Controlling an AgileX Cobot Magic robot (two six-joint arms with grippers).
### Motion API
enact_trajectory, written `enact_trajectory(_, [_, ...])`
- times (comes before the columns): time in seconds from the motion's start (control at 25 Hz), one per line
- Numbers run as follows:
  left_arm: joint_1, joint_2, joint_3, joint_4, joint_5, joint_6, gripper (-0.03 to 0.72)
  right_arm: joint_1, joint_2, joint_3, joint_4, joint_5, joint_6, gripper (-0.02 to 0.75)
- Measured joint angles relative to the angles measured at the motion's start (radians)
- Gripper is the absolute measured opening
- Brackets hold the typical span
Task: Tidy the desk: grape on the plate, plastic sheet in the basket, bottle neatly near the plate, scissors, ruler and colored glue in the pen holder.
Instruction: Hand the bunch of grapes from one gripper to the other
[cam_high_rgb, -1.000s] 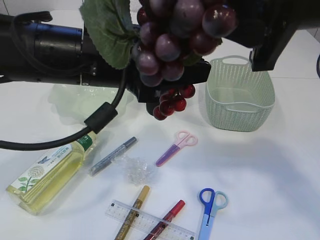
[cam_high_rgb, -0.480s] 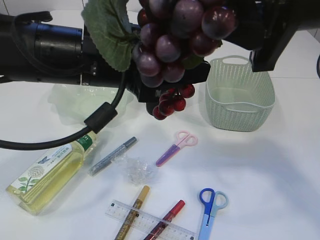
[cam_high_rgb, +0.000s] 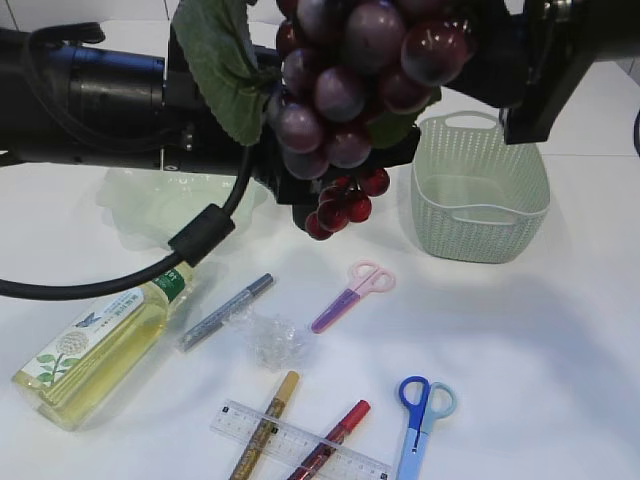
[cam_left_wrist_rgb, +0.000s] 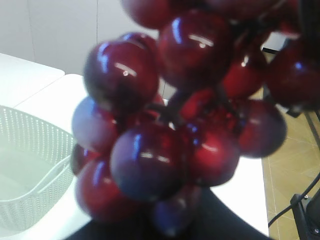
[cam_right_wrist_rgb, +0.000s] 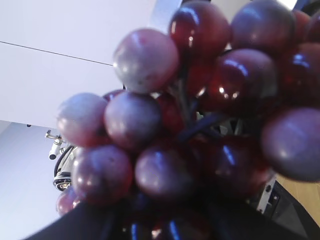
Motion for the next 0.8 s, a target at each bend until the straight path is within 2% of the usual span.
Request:
enact_trajectory(0.32, [0.000,0.000,0.000,0.000,-0.008,0.000,0.087,0.000,0.000,0.000,-0.018,0.000,0.000,0.298])
enact_trajectory(0.64, [0.000,0.000,0.000,0.000,-0.021,-0.001,0.085,0.000,0.000,0.000,-0.022,0.000,0.000,0.407])
enact_trajectory(0.8, [0.000,0.000,0.000,0.000,-0.021,-0.001,0.084,0.000,0.000,0.000,-0.022,0.000,0.000,0.424])
